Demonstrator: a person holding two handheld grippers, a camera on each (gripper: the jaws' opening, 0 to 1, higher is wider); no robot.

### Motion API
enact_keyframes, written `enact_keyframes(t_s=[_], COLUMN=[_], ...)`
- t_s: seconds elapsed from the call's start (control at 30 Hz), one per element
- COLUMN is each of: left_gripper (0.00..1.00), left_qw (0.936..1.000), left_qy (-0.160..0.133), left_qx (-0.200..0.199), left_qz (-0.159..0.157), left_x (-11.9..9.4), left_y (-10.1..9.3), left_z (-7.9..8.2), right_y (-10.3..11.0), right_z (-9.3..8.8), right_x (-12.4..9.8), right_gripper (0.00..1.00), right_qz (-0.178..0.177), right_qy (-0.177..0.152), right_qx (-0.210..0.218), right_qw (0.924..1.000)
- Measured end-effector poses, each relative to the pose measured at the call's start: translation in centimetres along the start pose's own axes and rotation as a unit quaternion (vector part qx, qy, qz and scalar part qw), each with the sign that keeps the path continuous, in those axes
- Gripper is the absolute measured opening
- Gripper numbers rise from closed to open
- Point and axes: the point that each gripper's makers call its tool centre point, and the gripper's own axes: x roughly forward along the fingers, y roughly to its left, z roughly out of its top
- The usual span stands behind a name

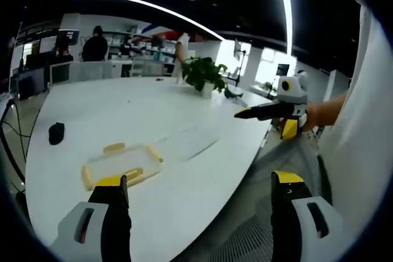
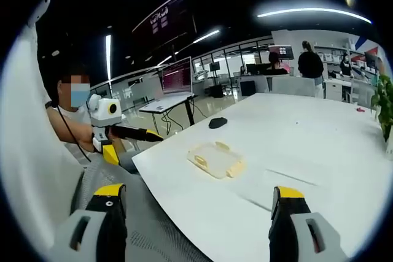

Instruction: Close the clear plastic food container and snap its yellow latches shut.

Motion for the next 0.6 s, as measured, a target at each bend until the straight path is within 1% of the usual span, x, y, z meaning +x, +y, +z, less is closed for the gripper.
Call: enact_keyframes(t_s=[0.1, 0.27, 0.37, 0.6], left_gripper=[0.95, 0.95, 0.96, 0.99], left_qw=[1.0000, 1.0000, 0.9999, 1.0000], left_qy=[0.000, 0.000, -0.004, 0.001], left_qx=[0.000, 0.001, -0.007, -0.006], left_qz=[0.002, 0.008, 0.011, 0.001], left_x=[0.02, 0.01, -0.04, 0.05], left_y=[0.07, 0.23, 0.44, 0.07], left_z=[-0.02, -0.02, 0.12, 0.10], right_y=[0.05, 0.25, 0.27, 0.01], right_z=[-0.19, -0.14, -0.04, 0.41], right_x=[-0.01, 0.00, -0.04, -0.11], right_gripper=[0.98, 0.98, 0.98, 0.99], right_qz=[0.003, 0.011, 0.012, 0.004], right_qy=[0.005, 0.002, 0.000, -0.007], right_qx=[-0.002, 0.000, 0.000, 0.006], right_qw=[1.0000, 0.9999, 0.9999, 0.9999])
